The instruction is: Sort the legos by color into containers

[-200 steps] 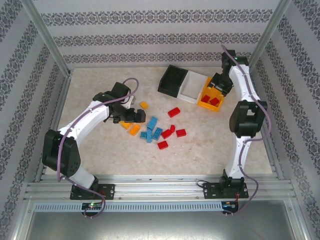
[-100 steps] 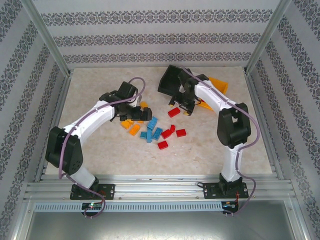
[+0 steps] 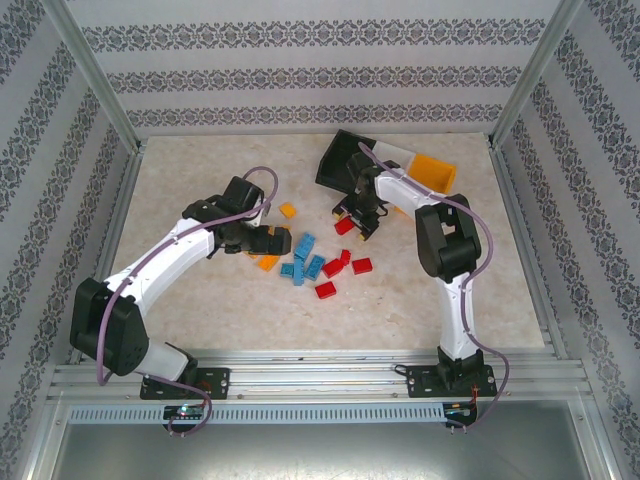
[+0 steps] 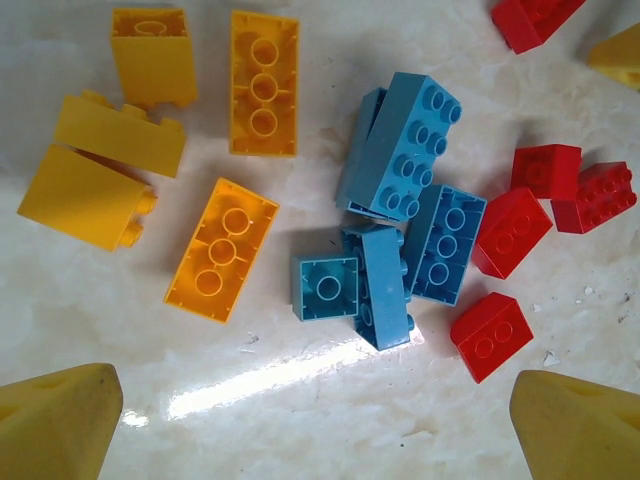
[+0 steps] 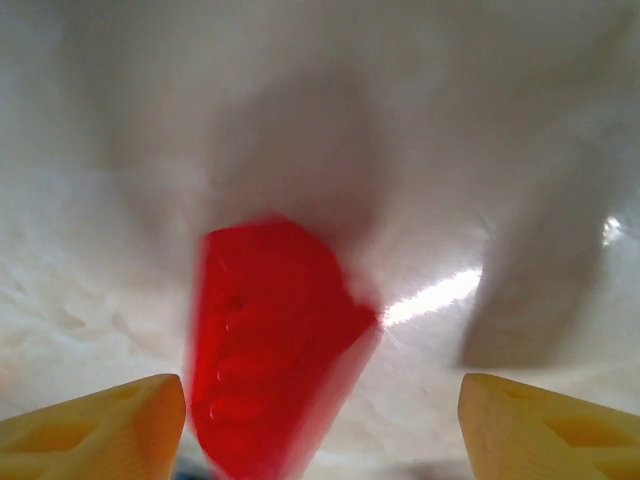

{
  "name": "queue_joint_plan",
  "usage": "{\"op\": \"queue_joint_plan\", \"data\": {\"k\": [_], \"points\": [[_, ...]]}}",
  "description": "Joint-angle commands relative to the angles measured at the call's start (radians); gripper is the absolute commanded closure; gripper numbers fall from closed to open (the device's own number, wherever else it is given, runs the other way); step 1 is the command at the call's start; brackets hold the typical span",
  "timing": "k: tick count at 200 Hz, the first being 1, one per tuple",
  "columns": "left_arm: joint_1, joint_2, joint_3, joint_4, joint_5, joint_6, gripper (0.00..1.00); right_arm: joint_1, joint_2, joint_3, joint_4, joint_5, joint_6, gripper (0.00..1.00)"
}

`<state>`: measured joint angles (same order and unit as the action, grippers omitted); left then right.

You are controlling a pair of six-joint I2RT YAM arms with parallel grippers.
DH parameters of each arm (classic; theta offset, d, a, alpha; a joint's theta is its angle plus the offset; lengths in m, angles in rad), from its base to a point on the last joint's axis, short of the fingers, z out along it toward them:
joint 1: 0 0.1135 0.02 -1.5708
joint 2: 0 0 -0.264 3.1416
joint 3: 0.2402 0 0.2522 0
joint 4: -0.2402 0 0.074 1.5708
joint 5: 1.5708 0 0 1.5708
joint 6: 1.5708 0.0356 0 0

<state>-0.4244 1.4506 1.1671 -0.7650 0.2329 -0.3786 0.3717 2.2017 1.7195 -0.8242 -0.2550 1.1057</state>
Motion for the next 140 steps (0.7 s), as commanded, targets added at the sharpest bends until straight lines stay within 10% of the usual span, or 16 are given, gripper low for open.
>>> {"op": "queue_joint_plan", "data": {"k": [1,140], "points": [[0.003,-0.012,-0.007,-0.059,-0.022,0.042,0.0,0.015,0.044,0.039,-0.008,0.02,0.041,0.28],[0.01,0.103,0.068,-0.028,0.038,0.095,0.0,-0.001,-0.017,-0.003,0.01,0.01,0.027,0.66]]}}
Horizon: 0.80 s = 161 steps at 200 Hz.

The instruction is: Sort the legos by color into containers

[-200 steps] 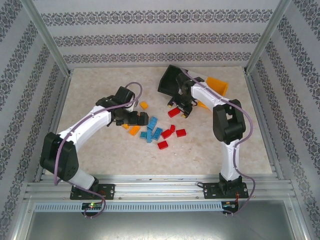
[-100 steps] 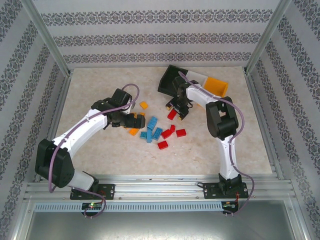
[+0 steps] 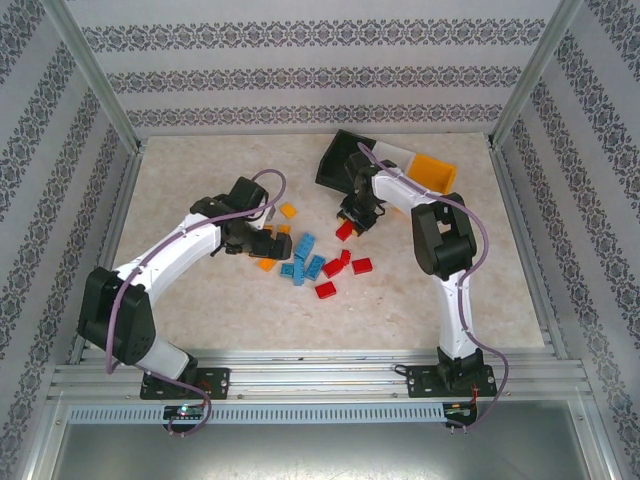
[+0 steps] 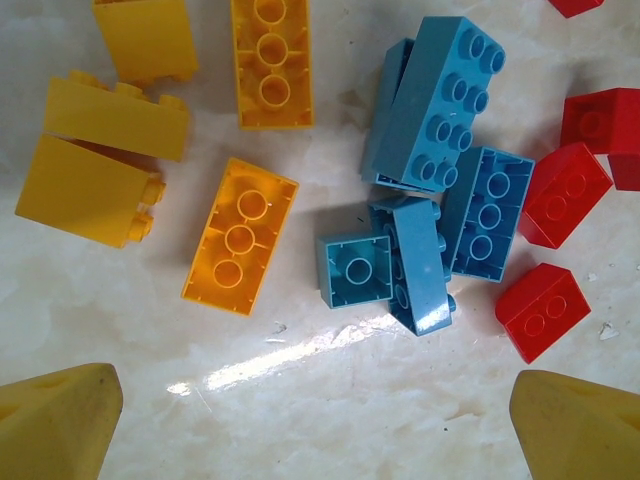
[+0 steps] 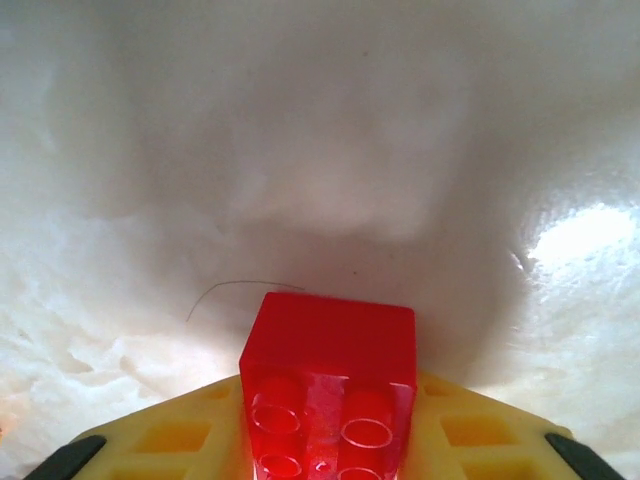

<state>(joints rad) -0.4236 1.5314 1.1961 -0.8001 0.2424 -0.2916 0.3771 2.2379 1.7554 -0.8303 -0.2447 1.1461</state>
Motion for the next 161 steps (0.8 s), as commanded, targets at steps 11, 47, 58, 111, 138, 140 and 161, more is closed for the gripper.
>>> {"op": "queue_joint_plan", "data": {"k": [11,47,58,111,138,140,161], "points": [[0.009,0.028,0.044,0.017,0.038,-0.008,0.0,-0.02,-0.087,-0.068,0.029,-0.004,-0.017,0.66],[0.009,0.033,0.033,0.07,0.073,-0.089,0.0,-0.098,-0.223,-0.13,0.039,-0.019,-0.067,0.66],[0.009,0.03,0.026,0.086,0.079,-0.112,0.0,-0.133,-0.266,-0.141,0.038,-0.02,-0.098,0.66],[0.009,0.027,0.013,0.097,0.073,-0.175,0.0,-0.308,-0.339,-0.037,-0.121,0.086,-0.382,0.66],[0.014,0.03,0.022,0.086,0.075,-0.215,0.0,-0.363,-0.295,0.024,-0.164,0.165,-0.486,0.66],[0.014,0.029,0.022,0.086,0.076,-0.218,0.0,-0.365,-0.291,0.029,-0.166,0.168,-0.492,0.66],[0.016,0.002,-0.001,0.088,0.074,-0.239,0.0,-0.386,-0.224,0.09,-0.181,0.192,-0.537,0.65]]}}
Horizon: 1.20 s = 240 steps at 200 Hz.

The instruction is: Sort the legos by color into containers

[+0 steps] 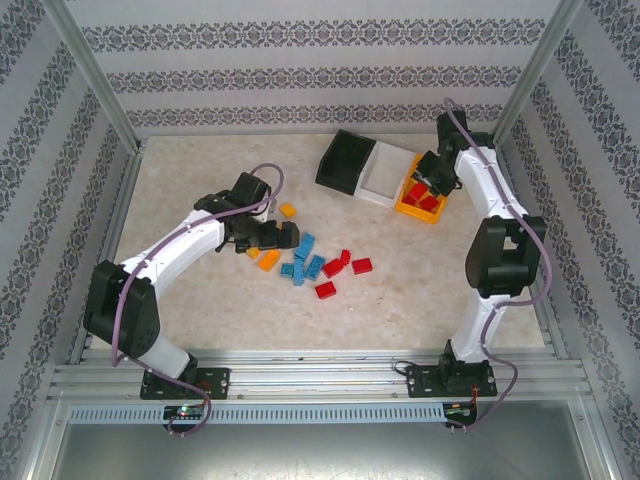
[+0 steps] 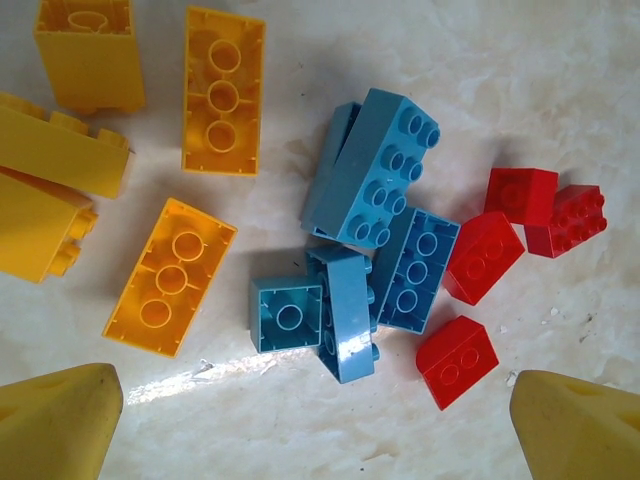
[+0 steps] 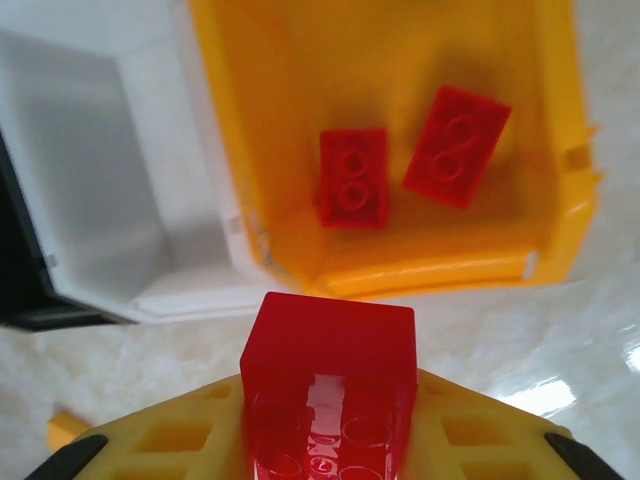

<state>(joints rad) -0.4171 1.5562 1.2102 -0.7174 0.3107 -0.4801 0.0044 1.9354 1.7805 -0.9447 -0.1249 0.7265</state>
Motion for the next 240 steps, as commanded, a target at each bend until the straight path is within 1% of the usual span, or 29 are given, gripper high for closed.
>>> {"op": "queue_joint_plan", "data": {"k": [1,47,84,95,120,136,151,165,181,205,224,240], "points": [[0.008,-0.024,-0.017,0.005,0.004,-0.052,0.0,-0.014,0.079,0.072,-0.067,0.073,-0.118,0.65],[0.029,-0.108,-0.08,-0.035,-0.035,-0.058,0.0,-0.045,0.217,0.203,-0.089,0.089,-0.131,0.65],[0.047,-0.145,-0.105,-0.048,-0.042,-0.083,0.0,-0.062,0.32,0.356,-0.143,0.108,-0.153,0.63],[0.05,-0.156,-0.113,-0.052,-0.044,-0.09,0.0,-0.065,0.348,0.396,-0.162,0.111,-0.159,0.61],[0.059,-0.174,-0.124,-0.082,-0.075,-0.098,0.0,-0.067,0.386,0.451,-0.19,0.103,-0.169,0.48],[0.075,-0.169,-0.125,-0.11,-0.087,-0.1,0.01,-0.067,0.386,0.47,-0.2,0.098,-0.184,0.41],[0.095,-0.156,-0.118,-0.129,-0.098,-0.101,0.02,-0.067,0.372,0.49,-0.22,0.099,-0.201,0.37],[0.119,-0.139,-0.11,-0.14,-0.102,-0.114,0.04,-0.071,0.331,0.467,-0.22,0.08,-0.198,0.36],[0.154,-0.114,-0.105,-0.122,-0.075,-0.142,0.06,-0.071,0.26,0.411,-0.206,0.04,-0.185,0.35],[0.189,-0.07,-0.081,-0.073,-0.028,-0.154,0.09,-0.044,0.112,0.238,-0.154,-0.03,-0.173,0.35],[0.193,0.019,0.016,-0.083,-0.013,-0.111,0.1,-0.003,0.003,0.088,-0.13,-0.067,-0.181,0.35],[0.192,0.122,0.114,-0.095,0.019,-0.095,0.13,0.033,-0.084,-0.038,-0.119,-0.085,-0.181,0.35]]}}
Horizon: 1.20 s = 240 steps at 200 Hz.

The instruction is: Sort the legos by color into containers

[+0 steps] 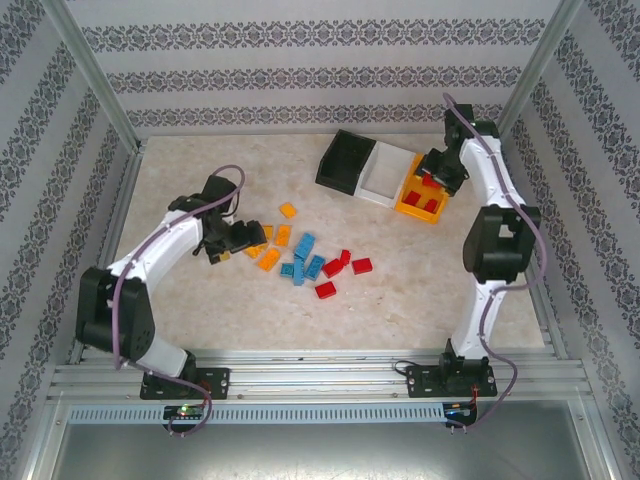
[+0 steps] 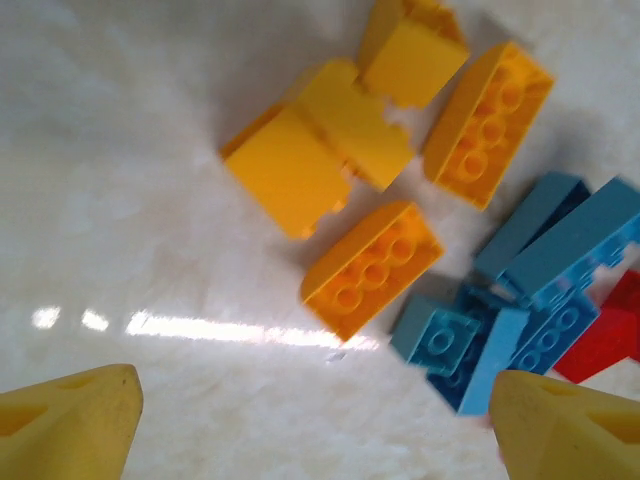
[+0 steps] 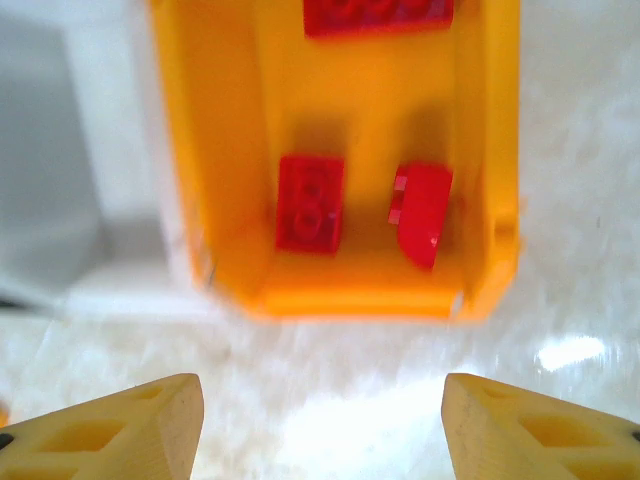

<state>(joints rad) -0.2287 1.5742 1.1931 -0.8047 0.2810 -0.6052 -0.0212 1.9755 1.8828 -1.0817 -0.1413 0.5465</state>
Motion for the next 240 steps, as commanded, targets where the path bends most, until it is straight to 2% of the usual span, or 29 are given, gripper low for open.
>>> {"op": "queue_joint_plan", "data": {"k": [1,21,62,108,156,240], "points": [[0.003,0.109,0.137,-0.007,0.052,0.031,0.14,0.06,-0.13,-0.148,0.019,-0.07,-0.001,0.35],[0.002,0.238,0.251,-0.007,0.096,0.012,0.18,0.108,-0.232,-0.291,0.034,-0.073,0.013,0.35],[0.001,0.463,0.464,-0.055,0.109,-0.066,0.23,0.188,-0.4,-0.505,0.052,-0.082,0.06,0.35],[-0.013,0.644,0.687,-0.1,0.109,-0.136,0.33,0.238,-0.48,-0.665,0.098,-0.093,0.119,0.35],[-0.037,0.804,0.933,-0.216,0.084,-0.144,0.34,0.261,-0.495,-0.712,0.116,-0.097,0.148,0.35],[-0.064,0.929,1.099,-0.391,-0.011,-0.248,0.36,0.277,-0.491,-0.76,0.206,-0.111,0.195,0.35]]}}
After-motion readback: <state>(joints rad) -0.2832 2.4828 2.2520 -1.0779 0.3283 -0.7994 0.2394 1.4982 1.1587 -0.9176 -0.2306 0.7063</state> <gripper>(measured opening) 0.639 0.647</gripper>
